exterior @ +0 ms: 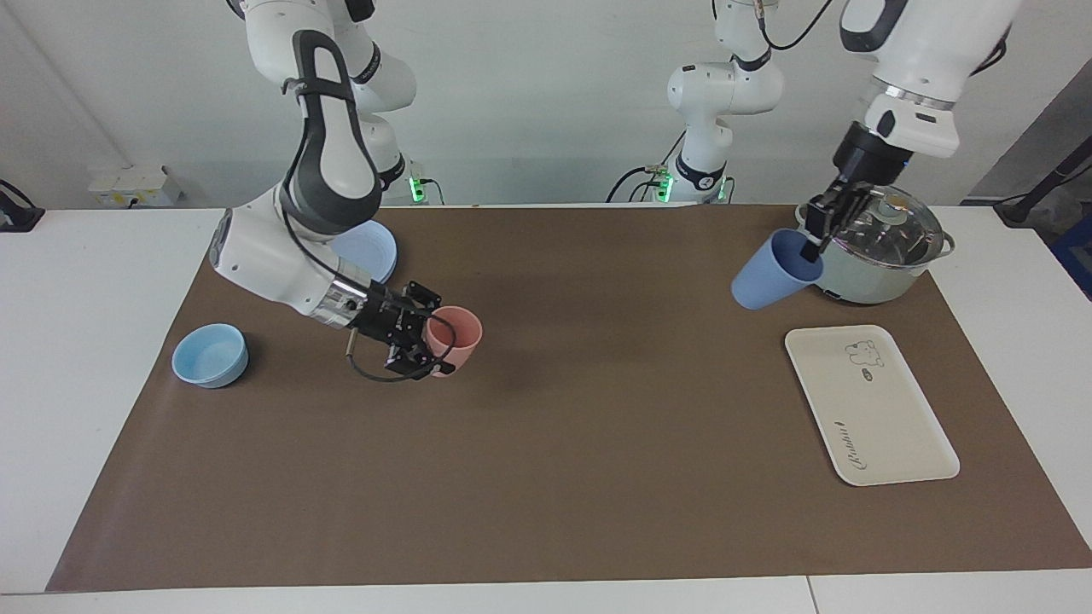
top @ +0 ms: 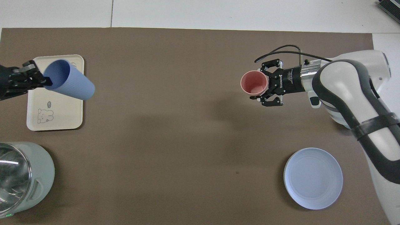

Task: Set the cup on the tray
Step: 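Pull the blue cup out with the left gripper while the right gripper withdraws, then lower the blue cup onto the tray while the right gripper lowers the pink cup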

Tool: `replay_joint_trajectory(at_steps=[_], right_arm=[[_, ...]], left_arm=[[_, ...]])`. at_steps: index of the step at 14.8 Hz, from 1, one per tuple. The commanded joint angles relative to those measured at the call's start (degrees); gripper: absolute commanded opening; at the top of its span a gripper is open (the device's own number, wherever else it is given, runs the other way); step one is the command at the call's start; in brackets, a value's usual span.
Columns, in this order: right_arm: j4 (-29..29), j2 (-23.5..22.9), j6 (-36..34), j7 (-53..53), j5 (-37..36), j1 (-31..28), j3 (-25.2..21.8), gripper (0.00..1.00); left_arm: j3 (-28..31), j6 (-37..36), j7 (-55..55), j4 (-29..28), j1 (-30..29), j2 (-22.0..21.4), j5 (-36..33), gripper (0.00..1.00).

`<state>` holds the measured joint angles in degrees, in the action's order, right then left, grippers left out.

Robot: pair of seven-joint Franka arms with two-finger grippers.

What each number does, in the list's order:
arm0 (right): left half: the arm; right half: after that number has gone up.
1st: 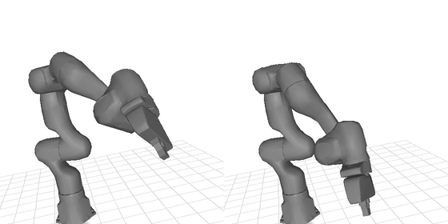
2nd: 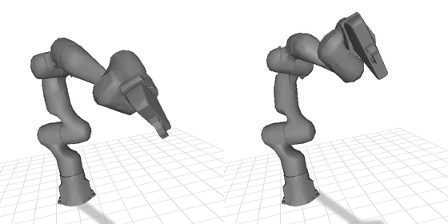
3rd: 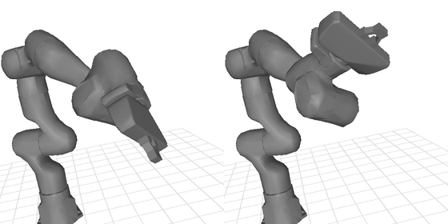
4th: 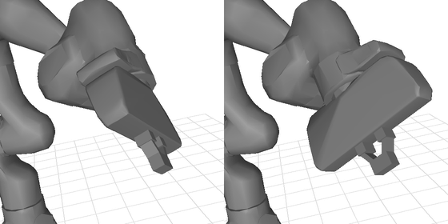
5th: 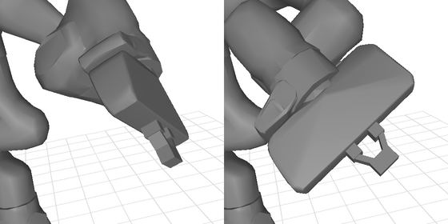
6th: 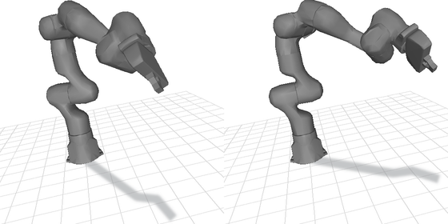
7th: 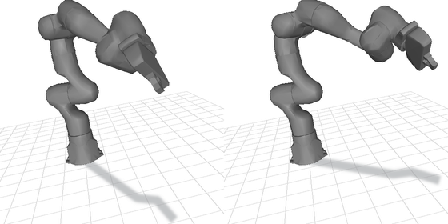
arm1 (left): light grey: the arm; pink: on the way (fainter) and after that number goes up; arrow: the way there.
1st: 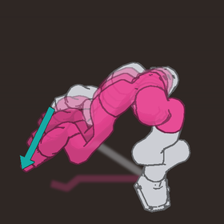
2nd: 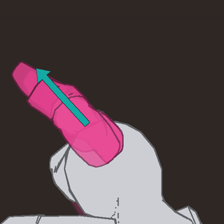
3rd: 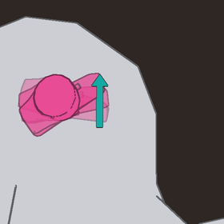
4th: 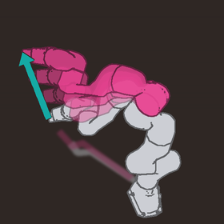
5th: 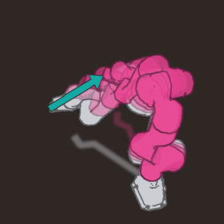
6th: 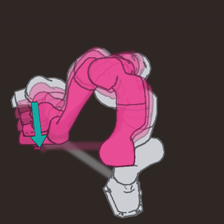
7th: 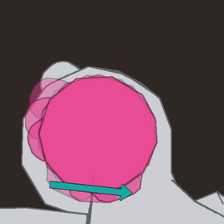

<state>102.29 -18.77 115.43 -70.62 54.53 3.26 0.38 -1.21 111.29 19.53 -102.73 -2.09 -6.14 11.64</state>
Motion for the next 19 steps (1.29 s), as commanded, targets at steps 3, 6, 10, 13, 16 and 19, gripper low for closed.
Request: replay_joint_trajectory(at_steps=[3,6,10,13,16,19], right_arm=[[-1.13,-6.88,-7.76,14.62,4.53,-10.11,0.77,0.00],[-1.66,-7.77,-7.94,14.99,3.22,-11.61,0.42,0.00],[-0.96,-9.97,-8.29,15.16,1.10,-16.00,-0.38,0.00],[0.79,-9.18,-9.87,15.16,2.15,-17.14,-0.29,0.00],[1.85,-8.82,-9.96,15.16,2.25,-18.20,-0.29,0.00],[3.70,-7.86,-10.14,18.92,2.95,-19.17,-0.29,0.54]], left_arm=[[-0.98,13.31,-16.79,-9.14,-9.94,2.52,0.57,0.00],[-1.07,20.61,-25.04,-9.41,-13.20,9.47,0.66,0.00],[-1.07,28.18,-29.02,-12.40,-15.31,12.46,1.71,0.00],[-1.16,33.72,-34.20,-12.75,-15.23,16.77,7.06,0.00],[-1.16,34.43,-36.32,-12.93,-14.61,17.57,9.63,0.10],[-1.25,31.72,-36.58,-12.23,-13.83,17.31,9.54,1.00]])
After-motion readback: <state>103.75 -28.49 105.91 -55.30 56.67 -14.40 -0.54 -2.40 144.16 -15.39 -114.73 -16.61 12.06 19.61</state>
